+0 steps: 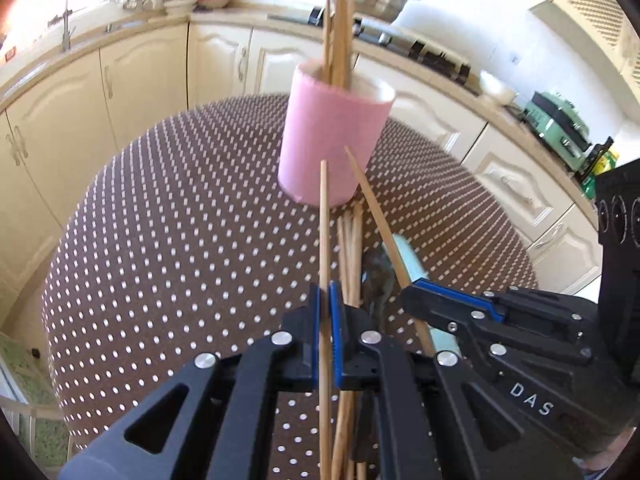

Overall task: Organize utensils
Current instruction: 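Grasp a chopstick with the right gripper while the left gripper grasps another, then lift both held chopsticks over the pink cup and lower them inside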

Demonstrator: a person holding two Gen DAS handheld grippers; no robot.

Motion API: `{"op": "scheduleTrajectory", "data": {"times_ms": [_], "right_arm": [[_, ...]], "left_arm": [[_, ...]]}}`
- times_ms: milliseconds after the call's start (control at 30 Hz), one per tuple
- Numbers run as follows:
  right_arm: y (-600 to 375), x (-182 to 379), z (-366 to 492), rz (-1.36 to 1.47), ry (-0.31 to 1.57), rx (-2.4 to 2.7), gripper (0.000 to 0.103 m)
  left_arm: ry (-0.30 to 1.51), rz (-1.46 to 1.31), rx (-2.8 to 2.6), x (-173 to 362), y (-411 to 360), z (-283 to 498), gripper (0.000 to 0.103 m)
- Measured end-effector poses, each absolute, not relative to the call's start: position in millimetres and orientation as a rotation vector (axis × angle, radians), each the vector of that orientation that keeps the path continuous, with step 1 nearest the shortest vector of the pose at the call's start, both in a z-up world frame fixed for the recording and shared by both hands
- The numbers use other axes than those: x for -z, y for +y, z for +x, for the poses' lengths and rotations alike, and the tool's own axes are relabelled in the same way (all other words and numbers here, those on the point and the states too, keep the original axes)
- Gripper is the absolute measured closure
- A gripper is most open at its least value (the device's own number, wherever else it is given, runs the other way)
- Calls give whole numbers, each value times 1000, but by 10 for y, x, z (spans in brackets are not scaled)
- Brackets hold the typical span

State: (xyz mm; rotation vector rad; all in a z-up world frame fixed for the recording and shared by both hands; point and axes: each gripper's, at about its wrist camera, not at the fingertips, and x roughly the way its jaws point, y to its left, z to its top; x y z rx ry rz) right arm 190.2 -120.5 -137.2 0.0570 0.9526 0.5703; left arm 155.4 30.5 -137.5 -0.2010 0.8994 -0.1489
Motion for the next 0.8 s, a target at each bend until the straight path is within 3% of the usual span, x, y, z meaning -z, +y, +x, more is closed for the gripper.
{"op": "scheduleTrajectory", "data": {"times_ms": [367,800], "right_arm": [[-1295,872,1810,89,713,-563,97],[-1325,463,1902,114,575,-556,97]], "left_arm": [[614,-199,170,841,166,1486,98],[391,-188,206,513,82,1598,98]]}}
